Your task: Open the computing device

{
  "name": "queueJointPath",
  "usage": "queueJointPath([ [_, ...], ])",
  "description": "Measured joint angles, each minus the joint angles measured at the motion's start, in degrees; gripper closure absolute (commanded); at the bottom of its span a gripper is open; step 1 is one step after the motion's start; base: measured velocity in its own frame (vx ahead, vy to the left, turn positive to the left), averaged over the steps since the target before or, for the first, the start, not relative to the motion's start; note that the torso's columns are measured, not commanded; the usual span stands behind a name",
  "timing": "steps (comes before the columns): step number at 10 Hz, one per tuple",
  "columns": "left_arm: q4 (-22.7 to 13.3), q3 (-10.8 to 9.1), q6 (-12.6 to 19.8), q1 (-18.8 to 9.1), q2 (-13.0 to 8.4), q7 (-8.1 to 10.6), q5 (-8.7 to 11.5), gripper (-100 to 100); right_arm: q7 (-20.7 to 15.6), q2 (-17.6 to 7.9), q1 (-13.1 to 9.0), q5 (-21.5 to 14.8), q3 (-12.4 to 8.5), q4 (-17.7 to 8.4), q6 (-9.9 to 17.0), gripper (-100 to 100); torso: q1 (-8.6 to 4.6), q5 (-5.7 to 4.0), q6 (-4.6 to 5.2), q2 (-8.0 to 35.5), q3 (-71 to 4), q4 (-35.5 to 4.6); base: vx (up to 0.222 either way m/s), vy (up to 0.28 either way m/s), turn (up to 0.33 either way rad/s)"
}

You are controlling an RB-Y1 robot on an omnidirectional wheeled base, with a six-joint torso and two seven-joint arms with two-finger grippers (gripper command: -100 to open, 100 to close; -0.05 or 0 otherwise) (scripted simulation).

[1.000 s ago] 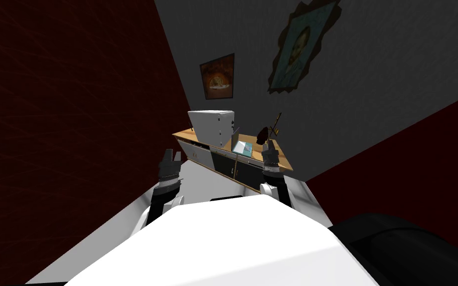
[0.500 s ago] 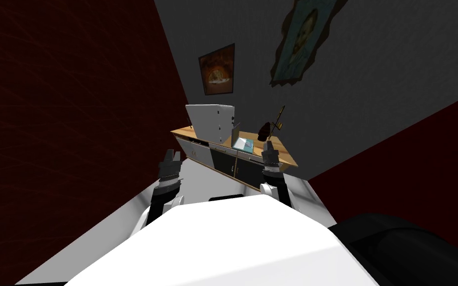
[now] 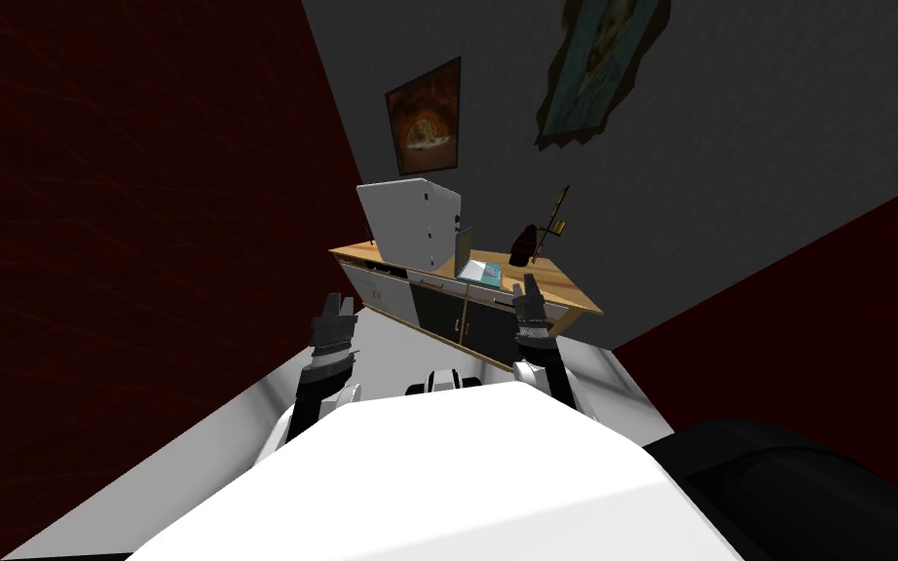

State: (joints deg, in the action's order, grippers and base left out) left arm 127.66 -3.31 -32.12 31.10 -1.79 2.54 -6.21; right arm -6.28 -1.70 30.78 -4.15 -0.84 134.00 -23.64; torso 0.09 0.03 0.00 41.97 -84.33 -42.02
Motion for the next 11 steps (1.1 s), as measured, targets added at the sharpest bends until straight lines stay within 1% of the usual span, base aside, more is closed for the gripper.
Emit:
queueJointPath([
  [2,0.00,0.00,0.00,0.00,0.01,0.00,0.00,0,-0.94,-3.20,0.62,-1.10,-0.83,-0.43,0.37,-100,0.06,0.02,0.00,0.21,-0.29,-0.22,0.073,0.104,-0.046],
  [4,0.00,0.01,0.00,0.01,0.01,0.00,0.00,0,-2.28,-5.43,0.89,-2.65,-1.96,-0.88,1.57,-100,-0.07,-0.02,-0.01,0.26,-0.28,-0.25,0.110,0.139,-0.058],
  [5,0.00,0.01,0.00,0.01,0.01,0.00,0.00,0,-3.53,-6.56,1.25,-4.14,-2.82,-1.37,2.48,-100,0.07,0.01,0.00,0.20,-0.31,-0.23,0.163,0.192,-0.071],
  [7,0.00,0.01,0.00,0.01,0.01,0.00,0.00,0,-5.48,-8.51,1.76,-6.26,-4.90,-2.38,4.06,-100,-0.05,-0.01,-0.01,0.22,-0.31,-0.23,0.147,0.172,-0.055],
  [9,0.00,0.01,0.00,0.01,0.01,0.00,0.00,0,-7.20,-9.78,2.43,-8.29,-6.30,-2.88,5.58,-100,-0.22,-0.07,0.00,0.49,-0.14,-0.31,0.106,0.155,-0.064],
  [11,0.00,0.01,0.00,0.01,0.01,0.00,0.00,0,-9.46,-11.48,4.09,-10.91,-8.42,-3.30,7.27,-100,-0.01,0.00,-0.01,0.33,-0.23,-0.27,0.124,0.172,-0.054],
])
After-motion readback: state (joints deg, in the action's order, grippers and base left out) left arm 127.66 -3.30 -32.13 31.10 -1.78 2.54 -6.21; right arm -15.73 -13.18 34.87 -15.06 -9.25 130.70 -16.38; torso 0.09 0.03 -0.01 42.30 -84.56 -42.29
